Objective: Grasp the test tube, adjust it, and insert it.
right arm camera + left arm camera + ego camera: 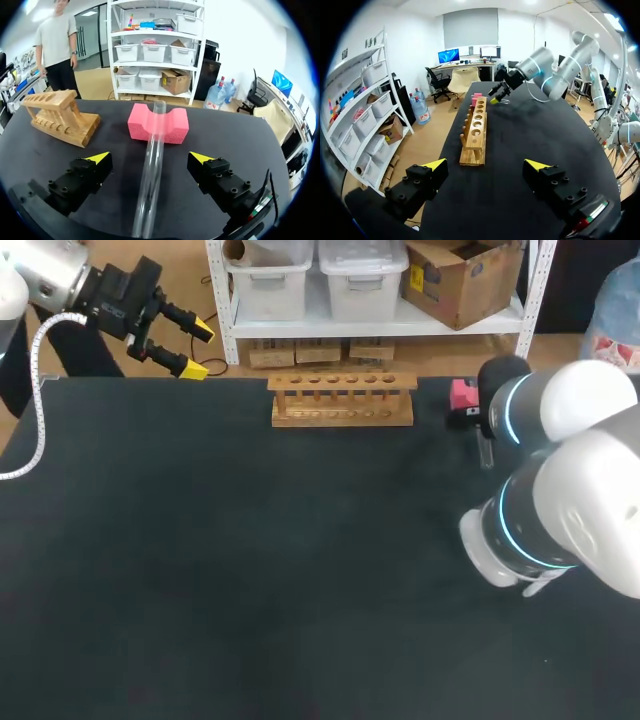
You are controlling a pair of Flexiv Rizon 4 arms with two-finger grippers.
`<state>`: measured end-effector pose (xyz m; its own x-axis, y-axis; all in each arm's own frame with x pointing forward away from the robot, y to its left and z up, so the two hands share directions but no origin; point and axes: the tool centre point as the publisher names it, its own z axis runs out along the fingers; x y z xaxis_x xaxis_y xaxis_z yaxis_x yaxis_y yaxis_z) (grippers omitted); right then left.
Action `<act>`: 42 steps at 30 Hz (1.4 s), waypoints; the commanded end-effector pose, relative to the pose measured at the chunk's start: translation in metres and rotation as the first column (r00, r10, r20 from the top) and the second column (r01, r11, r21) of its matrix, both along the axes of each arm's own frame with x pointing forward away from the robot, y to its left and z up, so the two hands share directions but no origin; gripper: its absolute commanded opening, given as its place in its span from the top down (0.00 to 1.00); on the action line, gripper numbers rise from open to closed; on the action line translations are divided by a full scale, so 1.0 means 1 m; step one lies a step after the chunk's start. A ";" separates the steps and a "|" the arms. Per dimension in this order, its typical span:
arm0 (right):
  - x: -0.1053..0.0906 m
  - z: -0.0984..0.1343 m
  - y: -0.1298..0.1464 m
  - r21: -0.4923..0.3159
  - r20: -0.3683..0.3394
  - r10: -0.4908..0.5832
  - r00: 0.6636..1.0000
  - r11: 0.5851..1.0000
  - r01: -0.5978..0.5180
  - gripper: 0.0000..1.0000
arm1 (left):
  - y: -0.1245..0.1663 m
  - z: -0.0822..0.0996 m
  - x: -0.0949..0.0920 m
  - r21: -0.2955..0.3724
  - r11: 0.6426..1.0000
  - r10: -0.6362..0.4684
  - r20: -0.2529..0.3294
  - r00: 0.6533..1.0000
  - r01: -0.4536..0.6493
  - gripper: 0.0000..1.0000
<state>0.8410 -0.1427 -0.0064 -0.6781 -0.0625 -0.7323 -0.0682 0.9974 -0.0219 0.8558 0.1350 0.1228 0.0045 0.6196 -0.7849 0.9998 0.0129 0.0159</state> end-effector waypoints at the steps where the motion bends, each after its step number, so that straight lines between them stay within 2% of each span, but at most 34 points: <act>1: 0.005 -0.003 0.000 0.009 -0.011 0.003 1.000 1.000 -0.003 0.00 | 0.000 0.000 -0.001 0.002 1.000 0.002 0.003 1.000 -0.002 0.00; 5: 0.006 -0.004 0.000 0.011 -0.019 -0.001 1.000 1.000 0.001 0.00 | 0.000 0.000 -0.001 0.002 1.000 0.002 0.003 1.000 -0.002 0.00; 7: 0.005 -0.004 -0.001 0.012 -0.021 -0.006 1.000 1.000 0.006 0.09 | 0.000 0.000 -0.001 0.002 1.000 0.002 0.003 1.000 -0.002 0.00; 10: 0.005 -0.004 -0.002 0.012 -0.023 -0.011 1.000 1.000 0.011 0.16 | 0.000 0.000 -0.001 0.002 1.000 0.002 0.003 1.000 -0.002 0.00; 14: 0.004 -0.005 -0.004 0.008 -0.031 -0.017 0.999 1.000 0.017 0.43 | 0.000 0.000 -0.001 0.002 1.000 0.002 0.003 1.000 -0.002 0.00; 16: 0.004 -0.005 -0.004 0.004 -0.034 -0.016 0.999 1.000 0.016 0.50 | 0.000 0.000 -0.001 0.002 1.000 0.002 0.003 1.000 -0.002 0.00; 19: 0.005 -0.006 -0.003 -0.003 -0.039 -0.016 0.999 1.000 0.016 0.53 | 0.000 0.000 -0.001 0.002 1.000 0.002 0.003 1.000 -0.002 0.00; 31: 0.003 -0.005 0.000 -0.021 -0.056 -0.021 0.998 1.000 0.020 0.53 | 0.000 0.000 -0.001 0.002 1.000 0.002 0.003 1.000 -0.002 0.00; 34: 0.003 -0.005 0.001 -0.023 -0.060 -0.024 0.998 0.999 0.023 0.56 | 0.000 0.000 -0.001 0.002 1.000 0.002 0.003 1.000 -0.002 0.00; 40: 0.003 -0.006 0.001 -0.027 -0.064 -0.033 0.997 0.999 0.031 0.71 | 0.000 0.000 -0.001 0.002 1.000 0.002 0.003 1.000 -0.002 0.00; 42: 0.003 -0.006 0.001 -0.028 -0.066 -0.034 0.997 0.999 0.033 0.71 | 0.000 0.000 -0.001 0.002 1.000 0.002 0.003 1.000 -0.002 0.00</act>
